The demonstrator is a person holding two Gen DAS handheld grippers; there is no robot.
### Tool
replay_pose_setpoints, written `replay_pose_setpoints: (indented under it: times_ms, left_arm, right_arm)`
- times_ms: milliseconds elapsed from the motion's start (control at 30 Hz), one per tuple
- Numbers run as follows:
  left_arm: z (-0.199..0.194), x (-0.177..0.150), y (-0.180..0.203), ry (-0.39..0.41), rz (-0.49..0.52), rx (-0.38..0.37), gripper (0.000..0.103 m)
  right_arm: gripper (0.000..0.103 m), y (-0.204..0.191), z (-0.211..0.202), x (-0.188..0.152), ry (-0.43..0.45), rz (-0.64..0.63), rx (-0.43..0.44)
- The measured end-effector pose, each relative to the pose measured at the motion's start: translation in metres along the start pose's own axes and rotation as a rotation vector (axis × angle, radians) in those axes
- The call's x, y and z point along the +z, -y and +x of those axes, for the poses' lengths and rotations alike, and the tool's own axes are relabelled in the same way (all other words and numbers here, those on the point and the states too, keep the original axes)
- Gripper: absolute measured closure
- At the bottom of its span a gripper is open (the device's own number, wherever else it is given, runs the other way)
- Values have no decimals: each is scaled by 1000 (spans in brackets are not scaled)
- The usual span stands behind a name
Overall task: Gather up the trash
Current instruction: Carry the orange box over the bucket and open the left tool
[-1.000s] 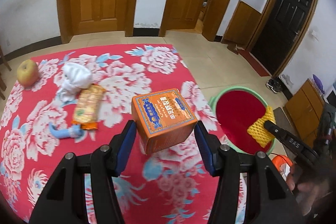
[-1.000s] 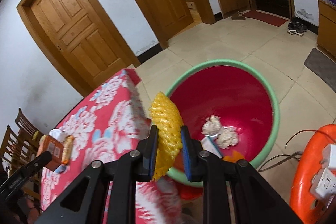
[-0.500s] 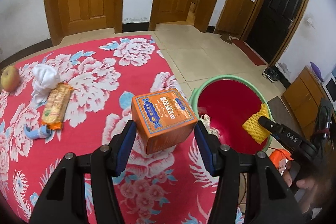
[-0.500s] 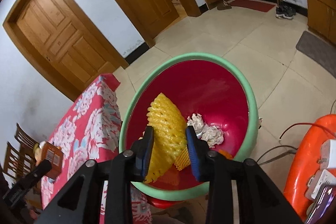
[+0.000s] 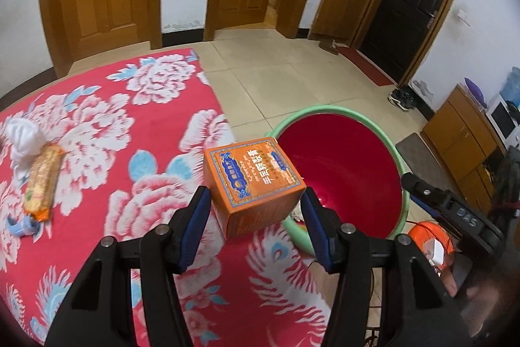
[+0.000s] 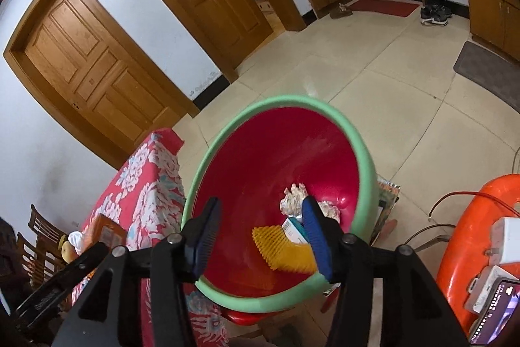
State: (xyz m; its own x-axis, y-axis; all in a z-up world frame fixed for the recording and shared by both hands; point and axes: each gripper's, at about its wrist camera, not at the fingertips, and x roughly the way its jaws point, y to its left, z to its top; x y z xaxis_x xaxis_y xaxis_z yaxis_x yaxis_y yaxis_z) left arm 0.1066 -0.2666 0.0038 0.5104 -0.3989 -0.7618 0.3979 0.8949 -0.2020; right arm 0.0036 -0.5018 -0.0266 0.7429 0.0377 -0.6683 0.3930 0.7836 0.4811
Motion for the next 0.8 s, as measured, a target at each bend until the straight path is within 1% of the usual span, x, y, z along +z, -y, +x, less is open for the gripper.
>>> replay_pose_setpoints:
  times_ms: [133,267,400,500,633,667,700,800]
  left_arm:
    - [14,3,16,-18,36,-28,46]
    - [29,4,39,-33,103,-46,46]
    - [45,6,56,-57,157,-55,46]
    - [55,7,63,-81,173,-59,45]
    - [52,10,63,-82,171,-60,43]
    - [50,10,63,-80,171,-61,39]
    - [47,10,62,-76,172,-61,37]
    - [36,12,59,-50,168,-53,36]
  right_arm:
    - [48,-4,-22,1,56,-27,-35]
    - [47,-6,-40,4,104,-41,-68]
    - [47,2,-46,9,125,-15,-75]
    - [47,9,-47,11,126,13,-83]
    - [46,13,-48,11,128,41,-85]
    - [46,14,-49,11,133,41,-87]
    - [46,13,-49,11,137,43,-86]
    - [46,13,-52,10,148,63,-70]
